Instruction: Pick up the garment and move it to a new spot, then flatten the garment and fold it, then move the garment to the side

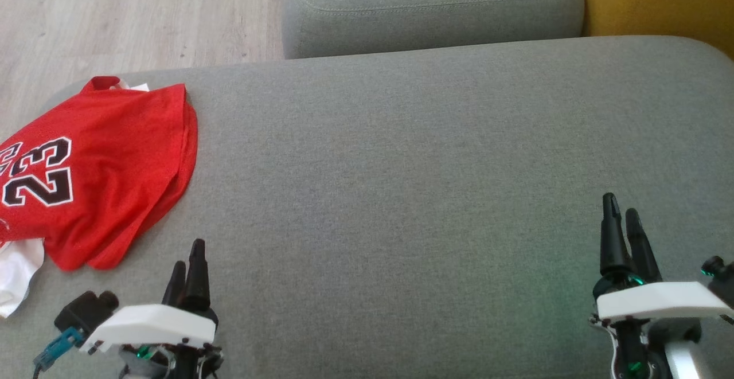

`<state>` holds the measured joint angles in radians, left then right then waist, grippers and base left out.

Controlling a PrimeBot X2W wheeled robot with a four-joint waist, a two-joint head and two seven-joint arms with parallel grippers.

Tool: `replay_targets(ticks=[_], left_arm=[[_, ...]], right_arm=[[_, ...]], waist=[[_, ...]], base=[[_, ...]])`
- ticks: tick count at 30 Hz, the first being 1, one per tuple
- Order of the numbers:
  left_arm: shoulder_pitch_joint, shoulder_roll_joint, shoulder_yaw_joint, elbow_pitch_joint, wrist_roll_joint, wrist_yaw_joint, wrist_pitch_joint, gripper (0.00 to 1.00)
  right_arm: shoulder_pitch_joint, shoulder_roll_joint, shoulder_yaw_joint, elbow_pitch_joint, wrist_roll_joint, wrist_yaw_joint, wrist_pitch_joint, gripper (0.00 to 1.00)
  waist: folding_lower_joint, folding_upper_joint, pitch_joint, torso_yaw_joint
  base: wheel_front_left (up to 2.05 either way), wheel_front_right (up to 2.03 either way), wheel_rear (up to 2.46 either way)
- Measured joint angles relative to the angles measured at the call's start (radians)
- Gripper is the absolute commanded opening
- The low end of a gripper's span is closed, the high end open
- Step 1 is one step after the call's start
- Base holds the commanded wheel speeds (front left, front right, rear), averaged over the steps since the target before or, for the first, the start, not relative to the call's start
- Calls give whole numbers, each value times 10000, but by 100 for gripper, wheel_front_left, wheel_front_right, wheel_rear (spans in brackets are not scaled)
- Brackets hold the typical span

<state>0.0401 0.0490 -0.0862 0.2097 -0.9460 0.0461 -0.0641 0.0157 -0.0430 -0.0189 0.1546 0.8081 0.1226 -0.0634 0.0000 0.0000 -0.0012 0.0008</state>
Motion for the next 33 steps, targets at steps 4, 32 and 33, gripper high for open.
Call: replay_targets(ticks=[4, 32, 33], left_arm=[[5, 52, -67, -27, 504, 163, -84, 100], [321, 460, -976, -614, 4416, 953, -907, 100], [381, 479, -1001, -616, 4550, 965, -959, 100]], right_arm=[[86, -8, 65, -79, -577, 0, -113, 100], [400, -140, 274, -48, -4406, 2, -872, 100], [409, -140, 270, -35, -4543, 2, -884, 100]], waist=[[0, 0, -10, 36], [0, 0, -27, 124], [0, 0, -26, 119]], base=[[0, 0, 0], [0, 0, 0], [0, 0, 0]])
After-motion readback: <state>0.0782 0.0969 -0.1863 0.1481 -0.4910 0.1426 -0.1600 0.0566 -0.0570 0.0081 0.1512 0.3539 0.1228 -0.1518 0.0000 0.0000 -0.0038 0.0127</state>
